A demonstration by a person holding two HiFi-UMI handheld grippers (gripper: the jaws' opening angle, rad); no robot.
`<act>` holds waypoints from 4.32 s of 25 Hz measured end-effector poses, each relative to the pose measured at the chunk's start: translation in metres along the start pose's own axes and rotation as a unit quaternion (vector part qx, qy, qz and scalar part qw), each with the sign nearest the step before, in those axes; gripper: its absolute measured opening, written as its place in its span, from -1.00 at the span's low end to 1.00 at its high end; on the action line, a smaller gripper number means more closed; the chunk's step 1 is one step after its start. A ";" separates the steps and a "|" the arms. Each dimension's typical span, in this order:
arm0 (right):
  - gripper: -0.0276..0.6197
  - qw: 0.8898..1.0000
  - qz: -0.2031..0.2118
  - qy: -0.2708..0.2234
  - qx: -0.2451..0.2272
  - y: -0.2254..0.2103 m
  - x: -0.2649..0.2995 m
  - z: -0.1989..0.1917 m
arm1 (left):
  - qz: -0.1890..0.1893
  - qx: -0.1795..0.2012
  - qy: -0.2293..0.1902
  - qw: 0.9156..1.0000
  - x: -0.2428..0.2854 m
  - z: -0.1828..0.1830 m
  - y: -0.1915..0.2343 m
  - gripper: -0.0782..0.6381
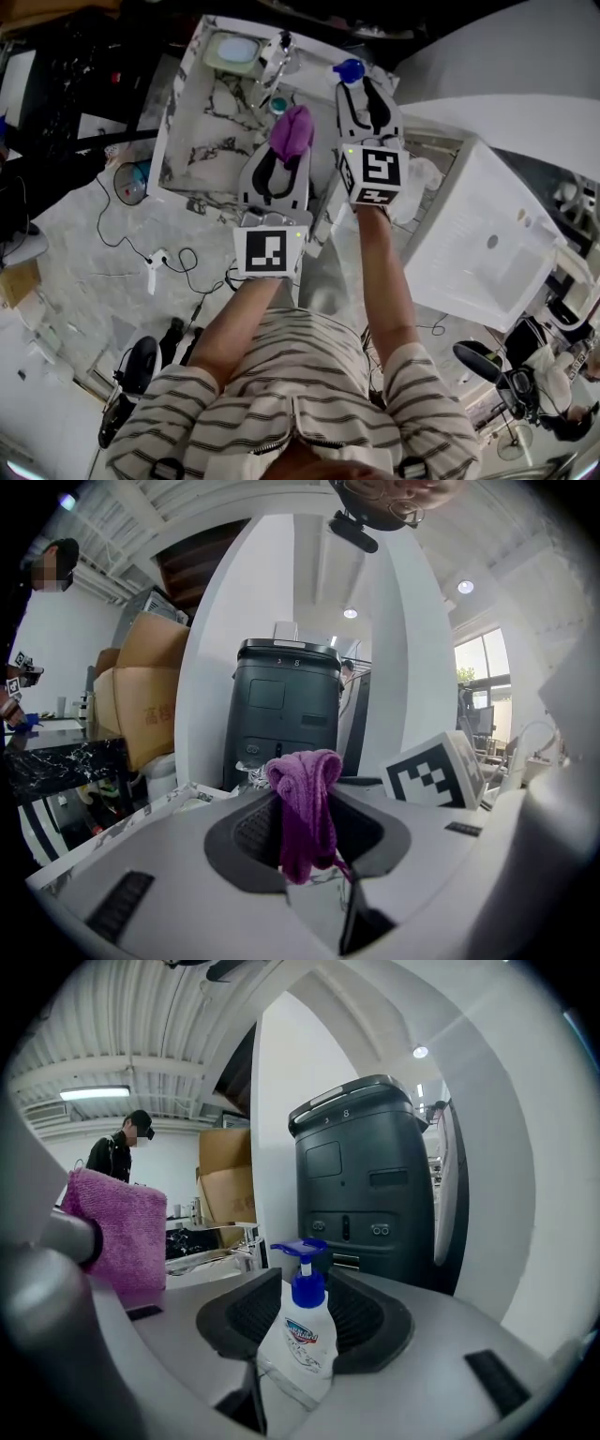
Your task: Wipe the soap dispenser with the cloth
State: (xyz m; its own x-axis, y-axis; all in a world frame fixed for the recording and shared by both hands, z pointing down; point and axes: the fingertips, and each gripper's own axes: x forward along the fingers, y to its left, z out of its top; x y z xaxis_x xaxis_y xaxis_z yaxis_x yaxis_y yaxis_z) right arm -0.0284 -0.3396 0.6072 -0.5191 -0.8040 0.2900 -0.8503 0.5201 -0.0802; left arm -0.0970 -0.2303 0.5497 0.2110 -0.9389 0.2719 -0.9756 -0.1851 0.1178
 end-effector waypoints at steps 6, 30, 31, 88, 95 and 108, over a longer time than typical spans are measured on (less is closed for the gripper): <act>-0.46 1.000 0.007 0.005 -0.007 -0.001 0.012 -0.004 | 0.007 0.001 0.000 1.000 -0.001 -0.004 0.007 -0.46; -0.52 1.000 0.006 0.018 0.004 -0.007 0.011 -0.003 | 0.001 0.036 0.003 0.999 -0.004 -0.013 0.004 -0.46; -0.52 1.000 0.007 0.020 0.008 -0.006 0.008 -0.001 | 0.001 0.035 0.001 0.999 -0.006 -0.011 0.003 -0.46; -0.51 0.996 0.023 -0.091 -0.003 0.083 -0.264 0.182 | -0.128 0.110 -0.092 0.981 -0.165 0.112 -0.104 -0.44; -0.51 0.995 0.018 -0.096 -0.013 0.083 -0.267 0.186 | -0.142 0.115 -0.099 0.978 -0.164 0.116 -0.113 -0.44; -0.51 0.995 0.012 -0.093 -0.021 0.084 -0.271 0.187 | -0.171 0.117 -0.102 0.973 -0.166 0.111 -0.130 -0.44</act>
State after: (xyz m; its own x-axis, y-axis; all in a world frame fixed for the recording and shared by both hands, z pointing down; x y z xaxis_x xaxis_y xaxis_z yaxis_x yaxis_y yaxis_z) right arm 0.0247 -0.1316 0.3437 -0.5499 -0.8284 0.1065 -0.8349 0.5486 -0.0432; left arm -0.0116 -0.0822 0.3830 0.5323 -0.8447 0.0570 -0.8427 -0.5351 -0.0599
